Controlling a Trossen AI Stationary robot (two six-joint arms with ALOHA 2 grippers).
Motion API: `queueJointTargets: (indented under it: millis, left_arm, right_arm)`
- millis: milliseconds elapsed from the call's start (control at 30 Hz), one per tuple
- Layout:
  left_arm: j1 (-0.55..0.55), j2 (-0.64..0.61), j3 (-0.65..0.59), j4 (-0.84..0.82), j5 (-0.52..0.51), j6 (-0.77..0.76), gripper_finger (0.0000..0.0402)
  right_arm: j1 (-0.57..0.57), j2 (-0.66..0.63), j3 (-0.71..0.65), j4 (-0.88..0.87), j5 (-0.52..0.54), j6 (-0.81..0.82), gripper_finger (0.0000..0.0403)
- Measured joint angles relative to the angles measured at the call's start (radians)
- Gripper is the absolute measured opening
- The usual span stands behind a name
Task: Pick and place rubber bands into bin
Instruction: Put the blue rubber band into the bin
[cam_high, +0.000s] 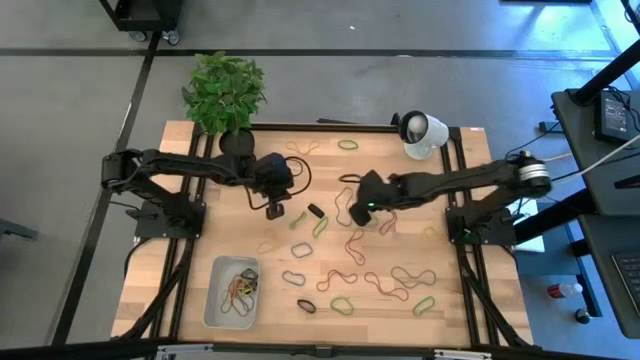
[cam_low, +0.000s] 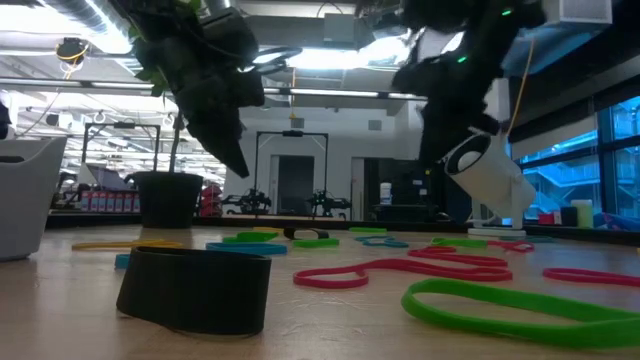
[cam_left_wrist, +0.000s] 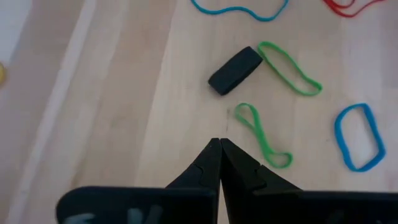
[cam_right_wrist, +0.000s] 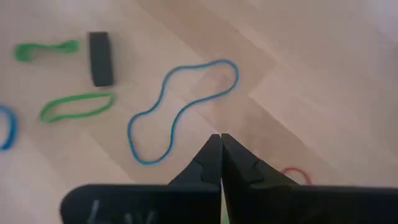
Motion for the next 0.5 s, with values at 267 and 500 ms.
queueJointTargets:
  millis: [267,500]
  left_arm:
    - [0.064,0.000,0.000,-0.022,0.083,0.061,0.0001]
    - [0.065,0.000,0.000,-0.017,0.094,0.035,0.0001]
  right_arm:
    - [-0.017,0.244,0.177,-0.135,-0.006,0.120,0.0016]
    - [-0.019,0.306,0.208,-0.114,-0.014,0.160,0.0062]
